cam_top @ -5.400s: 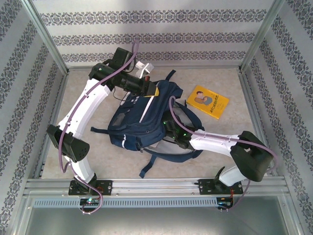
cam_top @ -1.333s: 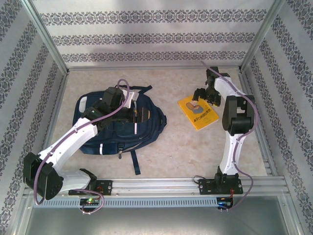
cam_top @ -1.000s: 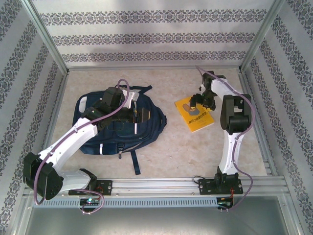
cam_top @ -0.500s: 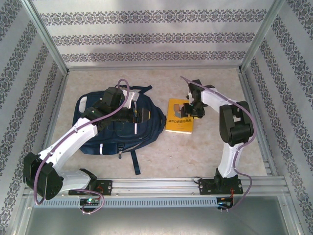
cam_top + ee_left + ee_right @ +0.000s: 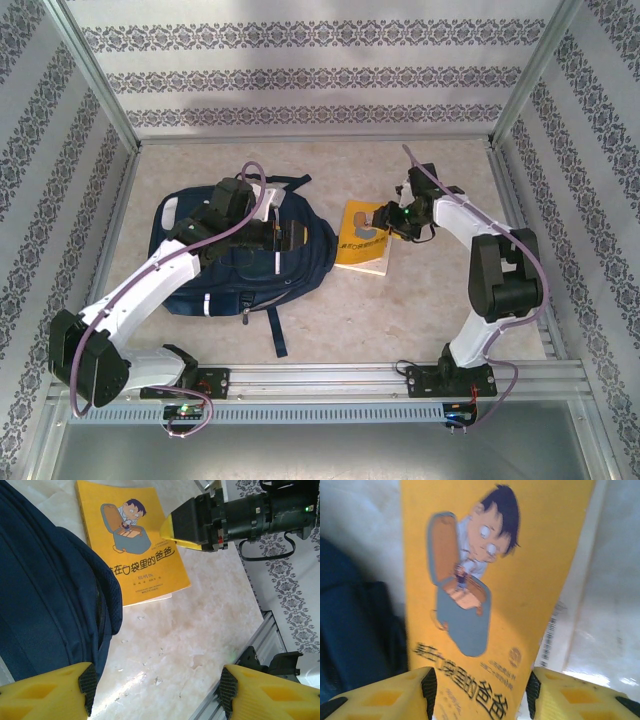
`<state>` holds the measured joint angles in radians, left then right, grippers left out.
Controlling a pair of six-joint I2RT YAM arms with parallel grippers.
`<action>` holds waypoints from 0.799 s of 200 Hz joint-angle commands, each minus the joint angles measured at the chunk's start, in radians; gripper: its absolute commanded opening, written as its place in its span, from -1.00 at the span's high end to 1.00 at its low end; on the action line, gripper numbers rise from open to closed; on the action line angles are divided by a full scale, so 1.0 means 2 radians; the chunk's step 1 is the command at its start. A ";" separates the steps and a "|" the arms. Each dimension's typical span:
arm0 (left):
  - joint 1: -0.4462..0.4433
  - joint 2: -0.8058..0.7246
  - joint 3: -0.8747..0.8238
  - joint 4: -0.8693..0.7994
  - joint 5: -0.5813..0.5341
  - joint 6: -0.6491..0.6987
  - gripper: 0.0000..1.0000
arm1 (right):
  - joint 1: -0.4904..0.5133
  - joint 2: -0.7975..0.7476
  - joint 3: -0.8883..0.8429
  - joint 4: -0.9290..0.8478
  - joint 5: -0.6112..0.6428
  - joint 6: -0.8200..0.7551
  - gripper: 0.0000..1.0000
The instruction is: Pack the student bag
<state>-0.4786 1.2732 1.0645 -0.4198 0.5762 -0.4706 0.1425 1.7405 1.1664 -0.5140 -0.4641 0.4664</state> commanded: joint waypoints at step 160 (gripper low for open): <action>-0.004 0.013 0.009 0.002 0.004 0.013 -0.35 | -0.014 0.062 -0.072 0.142 -0.087 0.087 0.42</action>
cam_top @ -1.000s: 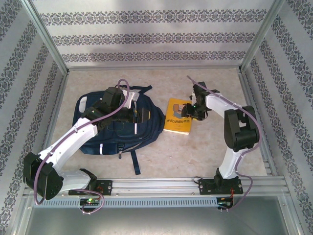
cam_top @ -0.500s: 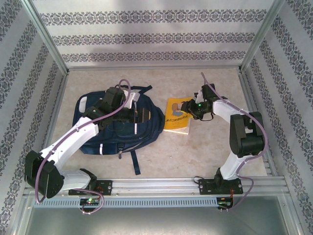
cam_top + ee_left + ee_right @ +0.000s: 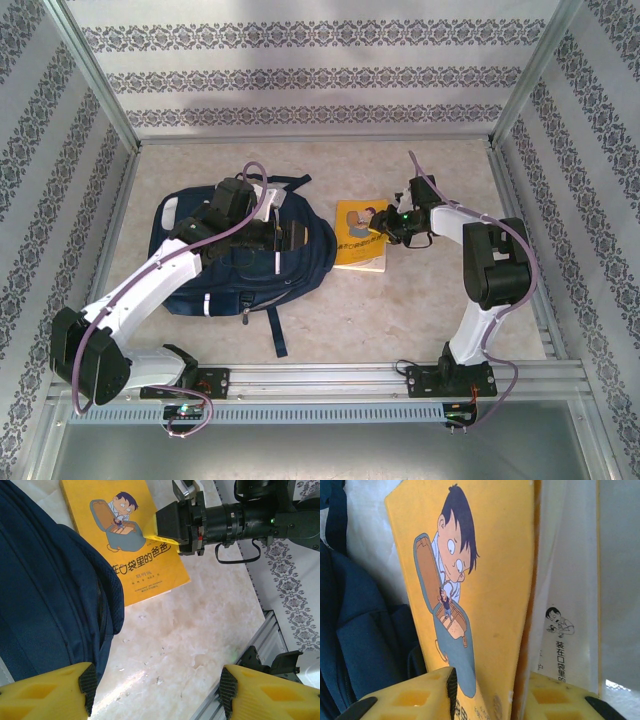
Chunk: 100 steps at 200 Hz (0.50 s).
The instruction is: Pack the student bag
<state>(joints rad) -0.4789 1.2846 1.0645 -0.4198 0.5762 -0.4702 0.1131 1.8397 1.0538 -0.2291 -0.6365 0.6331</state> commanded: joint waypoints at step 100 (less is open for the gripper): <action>-0.038 0.042 0.025 -0.031 -0.020 -0.005 -0.36 | -0.013 -0.114 -0.098 -0.039 0.027 -0.017 0.87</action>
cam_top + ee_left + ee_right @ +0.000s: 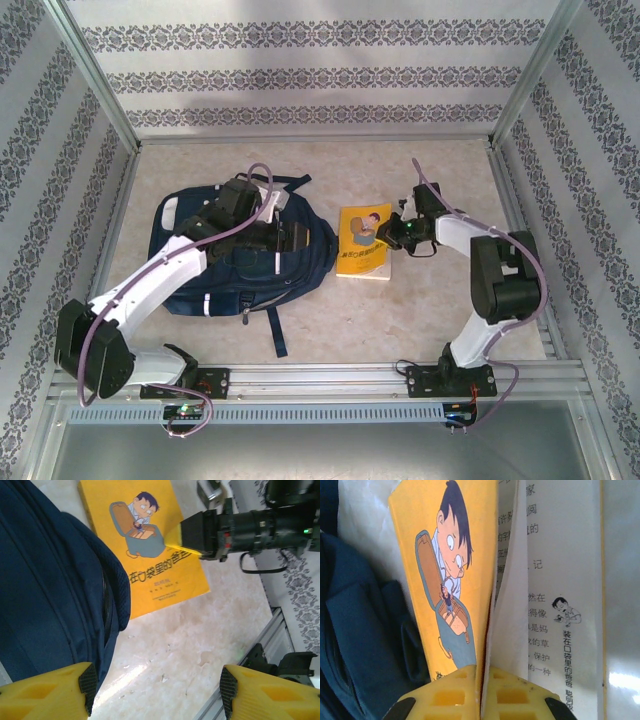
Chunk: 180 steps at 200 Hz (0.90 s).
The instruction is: Pack the student bag
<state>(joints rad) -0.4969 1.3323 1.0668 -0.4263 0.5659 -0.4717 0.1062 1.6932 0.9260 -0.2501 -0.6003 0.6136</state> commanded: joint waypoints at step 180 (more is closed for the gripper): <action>-0.121 0.287 -0.042 0.414 0.074 -0.330 -0.63 | -0.055 -0.247 -0.145 0.066 -0.120 0.142 0.86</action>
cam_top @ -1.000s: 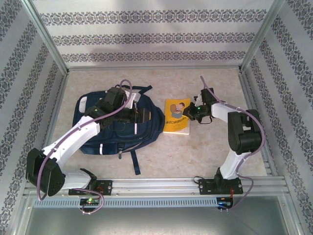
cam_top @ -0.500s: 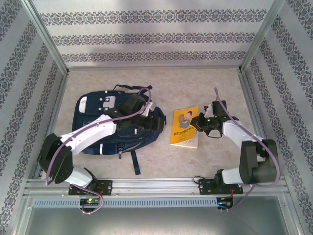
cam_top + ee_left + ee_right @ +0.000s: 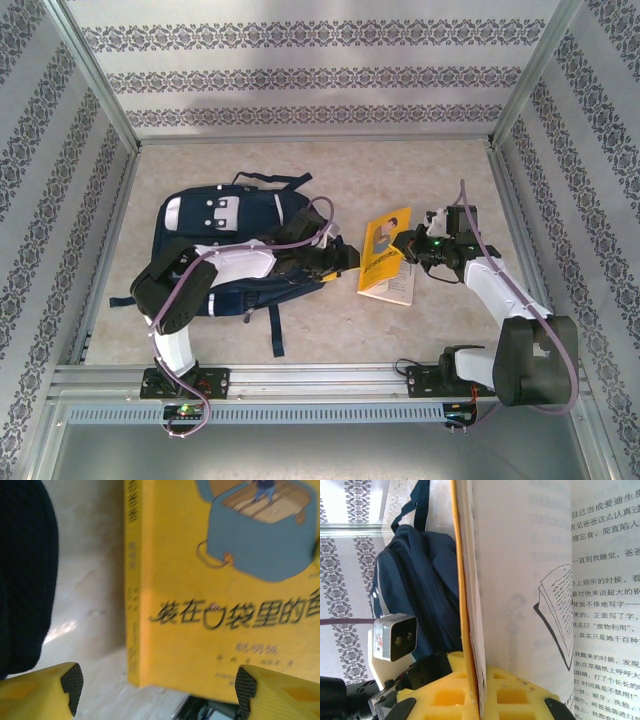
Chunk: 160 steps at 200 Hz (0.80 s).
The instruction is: Pack the student bag
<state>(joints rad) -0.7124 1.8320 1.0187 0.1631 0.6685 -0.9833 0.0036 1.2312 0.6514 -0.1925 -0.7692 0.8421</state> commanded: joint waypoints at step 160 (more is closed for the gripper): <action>-0.035 0.115 0.009 0.152 0.009 -0.106 -0.56 | -0.014 -0.029 -0.023 0.081 -0.053 0.074 0.86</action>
<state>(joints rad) -0.7582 1.9717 1.0607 0.4126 0.6682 -1.1118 -0.0177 1.1992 0.6136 -0.1017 -0.8288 0.9672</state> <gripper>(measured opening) 0.778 0.080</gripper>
